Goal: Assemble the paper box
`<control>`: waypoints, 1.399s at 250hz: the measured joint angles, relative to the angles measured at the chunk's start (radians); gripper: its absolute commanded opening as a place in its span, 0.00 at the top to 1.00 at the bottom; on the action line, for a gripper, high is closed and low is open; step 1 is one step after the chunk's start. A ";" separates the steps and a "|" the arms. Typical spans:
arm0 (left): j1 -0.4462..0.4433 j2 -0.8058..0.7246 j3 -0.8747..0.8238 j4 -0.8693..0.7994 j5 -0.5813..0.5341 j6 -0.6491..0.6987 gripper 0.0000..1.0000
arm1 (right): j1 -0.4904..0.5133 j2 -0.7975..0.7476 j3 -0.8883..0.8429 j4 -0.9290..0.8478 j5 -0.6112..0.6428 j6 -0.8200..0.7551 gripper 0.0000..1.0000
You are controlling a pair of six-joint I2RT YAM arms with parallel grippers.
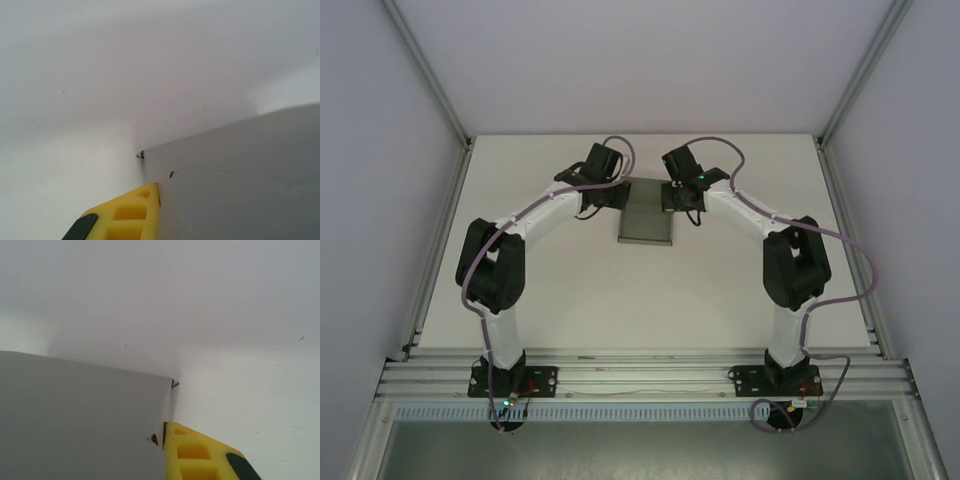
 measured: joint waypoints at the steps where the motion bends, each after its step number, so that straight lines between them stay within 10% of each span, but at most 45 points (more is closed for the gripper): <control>1: 0.000 0.000 0.000 0.002 -0.002 -0.004 1.00 | 0.001 0.000 0.000 0.001 0.000 0.003 0.96; 221: -0.068 -0.027 -0.302 0.430 -0.129 -0.292 1.00 | 0.087 -0.012 -0.235 0.315 0.243 0.300 0.96; 350: -0.087 -0.178 -0.480 0.435 -0.062 -0.322 0.24 | 0.228 -0.091 -0.514 0.653 0.465 0.112 0.98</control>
